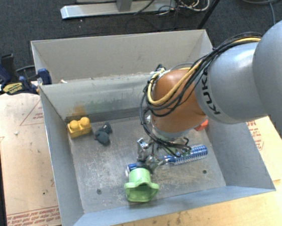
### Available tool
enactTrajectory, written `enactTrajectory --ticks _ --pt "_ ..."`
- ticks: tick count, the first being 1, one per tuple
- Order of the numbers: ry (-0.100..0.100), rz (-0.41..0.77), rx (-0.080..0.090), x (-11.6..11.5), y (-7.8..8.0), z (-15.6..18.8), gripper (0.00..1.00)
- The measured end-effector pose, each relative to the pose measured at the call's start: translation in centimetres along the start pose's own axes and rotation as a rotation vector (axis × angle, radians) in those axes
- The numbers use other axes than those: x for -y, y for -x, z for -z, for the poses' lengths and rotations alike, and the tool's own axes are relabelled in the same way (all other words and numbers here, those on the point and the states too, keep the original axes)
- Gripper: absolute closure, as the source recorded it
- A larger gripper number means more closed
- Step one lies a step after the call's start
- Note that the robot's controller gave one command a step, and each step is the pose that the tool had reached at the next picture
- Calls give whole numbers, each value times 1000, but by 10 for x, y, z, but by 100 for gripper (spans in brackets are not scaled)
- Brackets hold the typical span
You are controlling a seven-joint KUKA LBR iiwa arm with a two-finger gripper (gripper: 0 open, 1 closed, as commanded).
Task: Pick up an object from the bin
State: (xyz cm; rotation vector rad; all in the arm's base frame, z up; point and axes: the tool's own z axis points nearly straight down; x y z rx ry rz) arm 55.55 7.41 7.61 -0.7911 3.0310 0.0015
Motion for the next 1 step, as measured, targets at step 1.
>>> enactTrajectory --ticks 1 --pt "0 101 0 -39 -28 163 100"
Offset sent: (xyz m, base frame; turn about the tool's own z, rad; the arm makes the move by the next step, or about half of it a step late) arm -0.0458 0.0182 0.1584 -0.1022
